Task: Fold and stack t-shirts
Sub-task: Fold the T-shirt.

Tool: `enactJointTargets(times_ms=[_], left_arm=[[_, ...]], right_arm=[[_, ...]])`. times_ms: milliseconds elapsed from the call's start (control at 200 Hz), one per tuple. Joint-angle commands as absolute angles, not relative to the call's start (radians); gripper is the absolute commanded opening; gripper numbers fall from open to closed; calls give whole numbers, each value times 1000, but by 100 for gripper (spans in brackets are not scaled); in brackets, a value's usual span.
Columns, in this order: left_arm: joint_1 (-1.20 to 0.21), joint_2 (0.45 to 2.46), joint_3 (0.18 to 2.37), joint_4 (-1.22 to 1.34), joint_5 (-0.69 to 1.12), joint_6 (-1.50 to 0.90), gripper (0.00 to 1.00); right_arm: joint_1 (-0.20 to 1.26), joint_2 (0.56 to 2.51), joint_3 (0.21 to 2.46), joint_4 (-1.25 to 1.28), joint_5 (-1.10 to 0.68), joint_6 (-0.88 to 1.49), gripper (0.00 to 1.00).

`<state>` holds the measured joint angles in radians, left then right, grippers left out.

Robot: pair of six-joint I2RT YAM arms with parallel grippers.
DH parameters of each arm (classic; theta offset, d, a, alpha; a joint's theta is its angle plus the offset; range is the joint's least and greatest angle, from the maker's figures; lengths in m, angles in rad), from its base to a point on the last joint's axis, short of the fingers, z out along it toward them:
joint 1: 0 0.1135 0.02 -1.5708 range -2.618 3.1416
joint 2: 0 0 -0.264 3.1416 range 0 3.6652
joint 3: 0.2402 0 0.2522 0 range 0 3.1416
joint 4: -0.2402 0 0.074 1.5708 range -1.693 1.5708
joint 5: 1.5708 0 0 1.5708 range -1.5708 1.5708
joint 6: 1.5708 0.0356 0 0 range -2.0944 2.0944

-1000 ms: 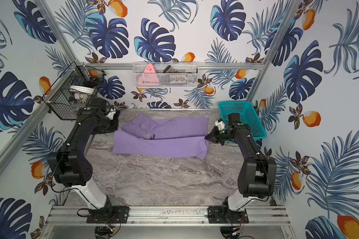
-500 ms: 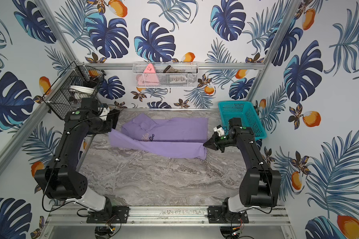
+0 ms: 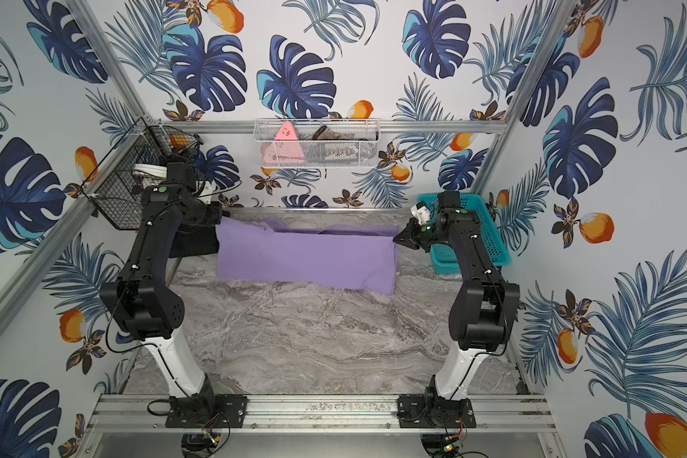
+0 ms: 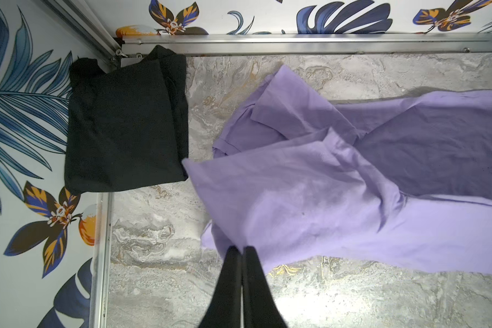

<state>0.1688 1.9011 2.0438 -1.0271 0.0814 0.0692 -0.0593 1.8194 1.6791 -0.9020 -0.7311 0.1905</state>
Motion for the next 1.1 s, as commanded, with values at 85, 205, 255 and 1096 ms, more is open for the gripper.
enactJointTargets(times_ms=[85,205,255,1096], left_arm=[[172,1761,1893,-1019,73,102,0],[174,1688,1855,-1050,68,148,0],[175,1658,1843,-1064,71,173,0],[176,1671,1664,-1014,101,266,0]], right_arm=[[-58,1705,1532,-957,-764,189,0],[-58,1639,1470,-1011,-799,195,0],[-58,1616,1455,-1035,-815,196,0],[-53,1598,1288,-1025,-767,201,0]])
